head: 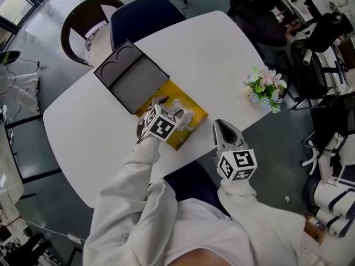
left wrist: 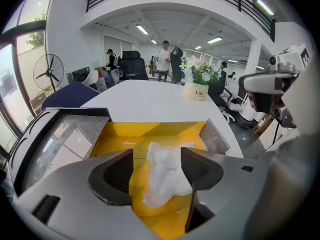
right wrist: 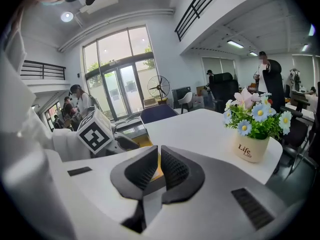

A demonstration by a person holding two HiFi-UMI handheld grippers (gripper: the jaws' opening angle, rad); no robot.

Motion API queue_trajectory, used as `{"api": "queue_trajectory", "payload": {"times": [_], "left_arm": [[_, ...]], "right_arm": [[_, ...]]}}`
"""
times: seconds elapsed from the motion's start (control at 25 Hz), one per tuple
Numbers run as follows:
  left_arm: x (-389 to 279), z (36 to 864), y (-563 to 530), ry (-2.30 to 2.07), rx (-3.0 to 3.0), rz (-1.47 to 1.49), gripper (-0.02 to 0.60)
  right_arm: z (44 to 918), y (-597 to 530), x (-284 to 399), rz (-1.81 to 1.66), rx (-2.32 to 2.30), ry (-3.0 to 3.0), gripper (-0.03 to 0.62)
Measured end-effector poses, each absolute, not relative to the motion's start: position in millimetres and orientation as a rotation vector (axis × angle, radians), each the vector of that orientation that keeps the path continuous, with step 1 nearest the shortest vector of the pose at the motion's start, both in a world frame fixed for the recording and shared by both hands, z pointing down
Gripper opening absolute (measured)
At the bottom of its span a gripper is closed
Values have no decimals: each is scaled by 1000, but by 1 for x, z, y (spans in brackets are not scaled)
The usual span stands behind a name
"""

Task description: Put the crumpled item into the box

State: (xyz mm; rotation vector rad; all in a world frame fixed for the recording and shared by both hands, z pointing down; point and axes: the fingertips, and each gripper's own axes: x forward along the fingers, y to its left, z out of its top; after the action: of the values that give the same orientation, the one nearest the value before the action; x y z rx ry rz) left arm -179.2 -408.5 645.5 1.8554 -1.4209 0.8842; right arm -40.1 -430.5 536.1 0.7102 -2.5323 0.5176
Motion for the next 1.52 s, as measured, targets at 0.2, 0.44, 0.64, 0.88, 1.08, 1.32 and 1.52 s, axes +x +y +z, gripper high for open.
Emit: {"api": "queue_trajectory", "payload": {"times": [0.2, 0.44, 0.64, 0.88, 1.08, 1.32, 1.52], "left_arm": [[-174, 632, -407, -1441, 1868, 776, 304], [-183, 609, -405, -1535, 1845, 587, 304], [-193, 581, -399, -1620, 1849, 540, 298], [-204, 546, -387, -1731, 1842, 451, 230], [-213, 510, -378, -1833, 1863, 382, 168], [-220, 457, -365, -1994, 1919, 288, 100], [-226, 408, -353, -2149, 1969, 183, 69]], "right_arm": [[533, -432, -39, 515, 699, -2554, 41], [525, -437, -46, 494, 673, -2596, 41], [515, -441, -56, 478, 652, -2635, 41], [496, -443, -72, 438, 618, -2698, 41], [478, -443, -85, 409, 587, -2753, 41], [452, -443, -101, 364, 549, -2825, 41], [418, -441, -115, 289, 518, -2911, 41]]}}
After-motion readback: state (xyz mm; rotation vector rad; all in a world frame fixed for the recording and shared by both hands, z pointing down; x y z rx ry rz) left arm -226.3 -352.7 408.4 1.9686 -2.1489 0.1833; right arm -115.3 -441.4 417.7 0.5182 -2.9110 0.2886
